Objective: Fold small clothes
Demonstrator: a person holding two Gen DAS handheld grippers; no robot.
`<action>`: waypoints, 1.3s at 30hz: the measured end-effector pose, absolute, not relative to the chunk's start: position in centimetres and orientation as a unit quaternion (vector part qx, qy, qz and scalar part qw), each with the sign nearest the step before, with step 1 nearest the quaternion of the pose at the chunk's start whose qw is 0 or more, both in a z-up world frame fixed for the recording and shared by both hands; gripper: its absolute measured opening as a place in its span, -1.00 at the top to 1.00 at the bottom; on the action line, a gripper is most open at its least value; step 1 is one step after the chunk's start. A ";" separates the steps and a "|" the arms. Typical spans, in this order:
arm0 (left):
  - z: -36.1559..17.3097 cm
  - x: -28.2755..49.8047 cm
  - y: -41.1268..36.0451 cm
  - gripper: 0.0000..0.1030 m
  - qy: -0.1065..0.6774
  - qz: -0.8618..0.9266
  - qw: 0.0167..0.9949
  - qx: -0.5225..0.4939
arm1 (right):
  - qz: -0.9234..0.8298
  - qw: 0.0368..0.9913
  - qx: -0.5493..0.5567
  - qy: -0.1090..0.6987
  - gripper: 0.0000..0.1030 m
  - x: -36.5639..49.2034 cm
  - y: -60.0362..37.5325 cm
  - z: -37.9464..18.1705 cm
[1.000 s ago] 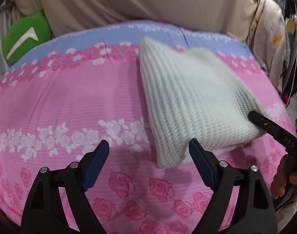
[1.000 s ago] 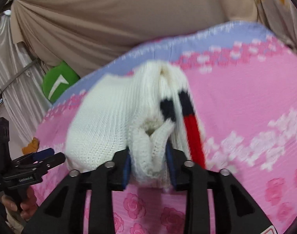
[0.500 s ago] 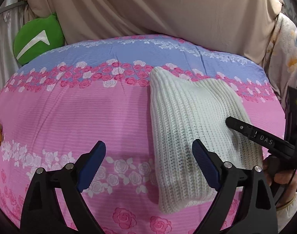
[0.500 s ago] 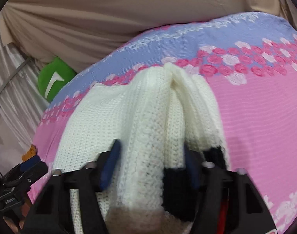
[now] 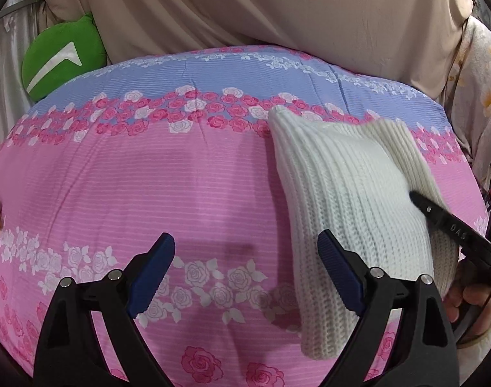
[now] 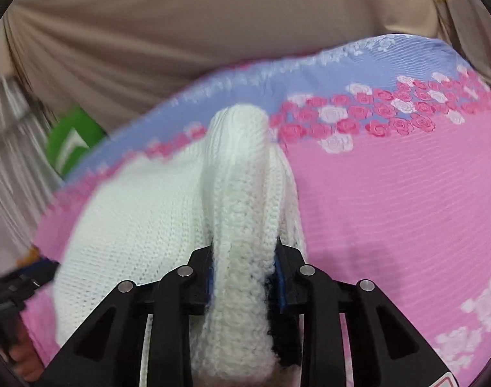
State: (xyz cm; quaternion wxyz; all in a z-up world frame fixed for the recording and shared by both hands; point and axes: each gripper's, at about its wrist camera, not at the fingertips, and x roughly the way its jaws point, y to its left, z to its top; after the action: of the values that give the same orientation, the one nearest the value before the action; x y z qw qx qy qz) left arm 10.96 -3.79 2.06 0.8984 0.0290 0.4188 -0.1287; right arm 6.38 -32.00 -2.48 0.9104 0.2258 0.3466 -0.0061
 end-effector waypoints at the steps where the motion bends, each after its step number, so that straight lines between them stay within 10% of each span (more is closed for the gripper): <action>1: 2.1 10.8 -3.9 -0.70 0.417 -0.126 0.900 0.033 | -0.006 0.907 0.236 0.349 0.48 6.1 -32.1 -1.9; 11: 2.7 9.5 -3.5 -0.70 0.411 -0.120 0.903 0.043 | 0.040 0.948 0.177 0.263 0.39 -2.0 -26.3 5.7; 19: 3.1 8.2 -0.3 -0.70 0.408 -0.095 0.907 0.031 | 0.113 0.892 0.132 0.417 0.68 1.6 -16.6 -4.6; 24: 3.8 8.0 0.1 -0.70 0.402 -0.097 0.910 0.027 | 0.108 0.909 0.142 0.377 0.69 -1.0 -18.0 -1.4; 34: 4.1 9.7 -6.5 -0.71 0.388 -0.142 0.909 0.050 | -0.039 0.920 0.175 0.349 -0.16 1.4 -30.6 1.2; 36: 3.6 10.2 -7.9 -0.71 0.391 -0.143 0.907 0.058 | -0.029 0.904 0.174 0.390 0.48 3.6 -31.0 -0.9; 39: 2.9 10.9 -9.3 -0.71 0.396 -0.141 0.905 0.070 | 0.002 0.923 0.197 0.331 0.61 2.5 -30.7 1.9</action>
State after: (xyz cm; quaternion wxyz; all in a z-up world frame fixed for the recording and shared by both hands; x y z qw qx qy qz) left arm 10.87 -9.30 2.91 0.9045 0.0696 0.3963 -0.1413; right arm 2.46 -30.67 1.88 0.9229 0.1969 0.3310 0.0019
